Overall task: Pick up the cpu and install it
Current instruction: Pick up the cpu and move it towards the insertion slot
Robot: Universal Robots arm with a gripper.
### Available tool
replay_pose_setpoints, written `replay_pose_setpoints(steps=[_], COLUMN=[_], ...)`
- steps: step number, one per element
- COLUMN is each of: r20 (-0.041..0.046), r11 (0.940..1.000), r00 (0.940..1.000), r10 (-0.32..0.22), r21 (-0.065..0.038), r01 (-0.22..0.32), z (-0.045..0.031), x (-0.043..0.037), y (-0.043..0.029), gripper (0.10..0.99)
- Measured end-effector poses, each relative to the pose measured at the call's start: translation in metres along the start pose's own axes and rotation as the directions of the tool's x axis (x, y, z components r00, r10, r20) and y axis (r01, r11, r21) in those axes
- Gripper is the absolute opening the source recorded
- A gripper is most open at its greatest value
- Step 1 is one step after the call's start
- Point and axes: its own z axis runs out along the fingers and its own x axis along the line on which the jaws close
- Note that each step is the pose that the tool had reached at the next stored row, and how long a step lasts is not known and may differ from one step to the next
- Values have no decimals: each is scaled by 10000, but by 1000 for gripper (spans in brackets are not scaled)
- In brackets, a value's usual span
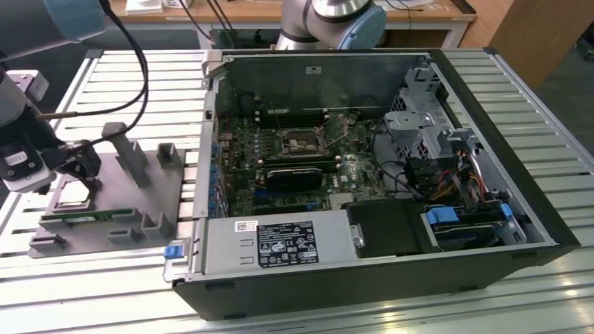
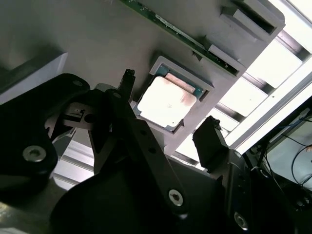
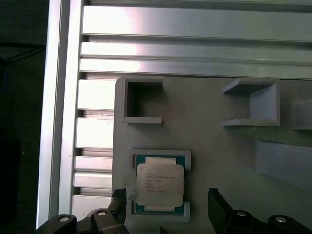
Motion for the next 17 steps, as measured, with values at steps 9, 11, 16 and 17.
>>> replay_pose_setpoints(steps=[9,11,16,17], r20=[50,69,207,204], r11=[10000,10000,10000,10000], r00=[10000,10000,9998,9998], r10=[-3,-3,-12,-10], r21=[-58,-56,-56,-54], r01=[3,4,13,11], z=[121,146,199,204], x=[63,73,99,100], y=[37,52,57,62], gripper=[761,761,761,761])
